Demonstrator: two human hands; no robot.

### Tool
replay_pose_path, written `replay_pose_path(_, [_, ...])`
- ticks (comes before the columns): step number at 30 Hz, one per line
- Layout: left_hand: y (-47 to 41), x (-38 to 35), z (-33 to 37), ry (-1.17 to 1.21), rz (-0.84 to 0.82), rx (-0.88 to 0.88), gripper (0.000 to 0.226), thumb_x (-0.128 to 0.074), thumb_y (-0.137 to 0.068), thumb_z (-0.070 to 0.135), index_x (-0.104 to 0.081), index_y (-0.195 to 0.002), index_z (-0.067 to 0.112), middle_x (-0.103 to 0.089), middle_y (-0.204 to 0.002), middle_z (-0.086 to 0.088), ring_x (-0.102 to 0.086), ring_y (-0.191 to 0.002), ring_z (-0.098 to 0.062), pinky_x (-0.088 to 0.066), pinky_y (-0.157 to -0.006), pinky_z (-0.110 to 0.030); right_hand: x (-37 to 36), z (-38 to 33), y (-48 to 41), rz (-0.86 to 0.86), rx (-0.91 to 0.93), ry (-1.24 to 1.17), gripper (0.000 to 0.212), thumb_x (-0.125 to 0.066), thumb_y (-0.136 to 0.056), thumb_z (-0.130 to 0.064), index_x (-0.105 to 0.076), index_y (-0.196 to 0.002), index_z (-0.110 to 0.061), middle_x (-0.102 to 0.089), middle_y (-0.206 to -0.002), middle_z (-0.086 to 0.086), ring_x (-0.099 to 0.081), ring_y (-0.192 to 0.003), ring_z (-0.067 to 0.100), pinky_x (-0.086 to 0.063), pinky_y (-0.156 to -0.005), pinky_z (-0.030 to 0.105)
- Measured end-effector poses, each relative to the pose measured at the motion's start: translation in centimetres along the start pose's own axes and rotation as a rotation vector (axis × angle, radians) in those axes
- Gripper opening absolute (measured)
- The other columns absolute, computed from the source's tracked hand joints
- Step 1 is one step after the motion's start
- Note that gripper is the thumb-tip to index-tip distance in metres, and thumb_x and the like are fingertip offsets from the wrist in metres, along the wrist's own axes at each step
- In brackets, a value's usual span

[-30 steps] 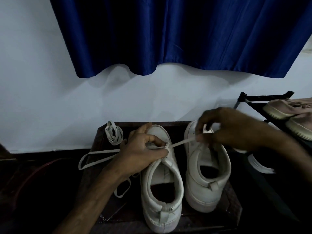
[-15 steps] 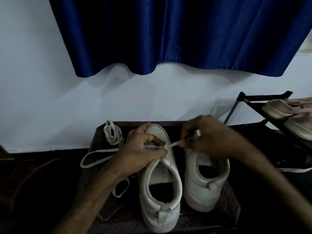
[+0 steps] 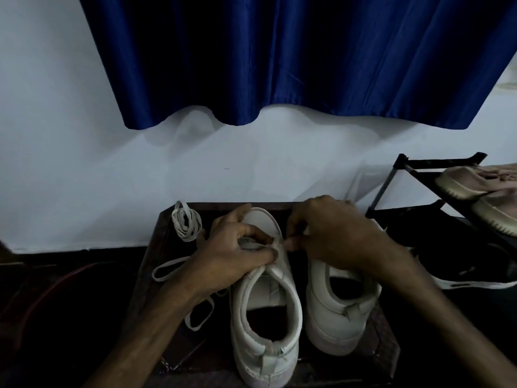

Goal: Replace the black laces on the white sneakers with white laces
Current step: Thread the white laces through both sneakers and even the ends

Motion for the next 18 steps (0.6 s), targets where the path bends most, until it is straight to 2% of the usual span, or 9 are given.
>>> replay_pose_path(2, [0.1,0.0,-0.1,0.004,-0.009,0.001,0.015,-0.082,-0.062,0.045,-0.073,-0.073,0.039,-0.032,-0.148,0.023,-0.024,-0.142,-0.002,-0.022,-0.120,-0.043,2.1,2.3,0.7,-0.012,-0.037,0.012,0.014,-0.071,-0.081,-0.047,-0.063,-0.073,-0.039,-0.065,-0.102,-0.014,-0.060,-0.101,0.013,-0.044,-0.097,0.045])
replay_pose_path(5, [-0.1,-0.1,-0.2,-0.051,-0.005,-0.005,0.036,-0.068,-0.048,0.065,-0.071,-0.081,0.050,-0.030,-0.150,0.026,-0.021,-0.143,0.002,-0.014,-0.121,-0.049,5.7,6.1,1.9,0.020,-0.093,0.028,0.011,-0.069,-0.070,-0.062,-0.064,-0.070,-0.053,-0.062,-0.090,-0.021,-0.059,-0.089,0.004,-0.051,-0.088,0.048])
replay_pose_path(6, [-0.1,-0.1,-0.3,-0.047,-0.002,-0.004,0.039,-0.065,-0.046,0.067,-0.070,-0.082,0.053,-0.029,-0.151,0.026,-0.020,-0.143,0.002,-0.013,-0.121,-0.050,5.9,6.2,2.0,0.016,-0.094,0.026,0.011,-0.067,-0.069,-0.066,-0.063,-0.072,-0.057,-0.062,-0.089,-0.022,-0.059,-0.089,0.003,-0.051,-0.089,0.049])
replay_pose_path(9, [0.0,0.0,-0.3,-0.057,0.012,-0.007,0.037,-0.063,-0.046,0.068,-0.068,-0.081,0.058,-0.029,-0.151,0.025,-0.023,-0.143,0.000,-0.015,-0.120,-0.051,3.8,2.9,1.5,0.007,-0.049,-0.018,0.015,-0.067,-0.079,-0.060,-0.067,-0.085,-0.047,-0.064,-0.102,-0.018,-0.057,-0.104,0.009,-0.043,-0.099,0.048])
replay_pose_path(11, [0.0,-0.1,-0.2,-0.052,0.006,-0.007,0.035,-0.066,-0.047,0.063,-0.072,-0.079,0.048,-0.030,-0.152,0.023,-0.025,-0.142,-0.002,-0.020,-0.120,-0.047,1.3,0.5,0.5,0.006,-0.003,-0.028,0.020,-0.065,-0.083,-0.057,-0.068,-0.091,-0.038,-0.066,-0.103,-0.014,-0.058,-0.105,0.012,-0.041,-0.099,0.045])
replay_pose_path(13, [-0.2,0.0,-0.1,-0.024,0.005,-0.010,0.032,-0.068,-0.048,0.061,-0.073,-0.075,0.045,-0.033,-0.150,0.021,-0.027,-0.141,-0.003,-0.027,-0.118,-0.043,-0.5,-1.0,-0.1,0.028,0.039,-0.029,0.015,-0.067,-0.084,-0.049,-0.067,-0.087,-0.034,-0.068,-0.099,-0.010,-0.062,-0.101,0.016,-0.043,-0.096,0.042])
replay_pose_path(15, [-0.3,-0.1,-0.1,-0.026,0.002,-0.013,0.033,-0.065,-0.046,0.064,-0.070,-0.076,0.052,-0.034,-0.141,0.030,-0.027,-0.141,-0.001,-0.025,-0.118,-0.045,-0.1,-0.4,0.0,0.034,0.034,-0.003,0.008,-0.069,-0.084,-0.041,-0.064,-0.080,-0.036,-0.067,-0.099,-0.010,-0.062,-0.100,0.017,-0.042,-0.097,0.042])
replay_pose_path(18, [-0.2,-0.1,-0.1,-0.067,0.007,-0.016,0.040,-0.061,-0.045,0.068,-0.067,-0.083,0.057,-0.032,-0.137,0.036,-0.025,-0.141,0.000,-0.018,-0.119,-0.052,3.8,3.5,1.6,0.002,-0.024,0.044,0.012,-0.072,-0.081,-0.046,-0.063,-0.076,-0.040,-0.065,-0.097,-0.016,-0.062,-0.093,0.007,-0.049,-0.092,0.041])
Point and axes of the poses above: each hand's wrist, its own y-axis away from the middle knuckle, its own x-axis out of the back of the hand, z = x × y, the point moved 8 cm from there along -y, towards the middle knuckle
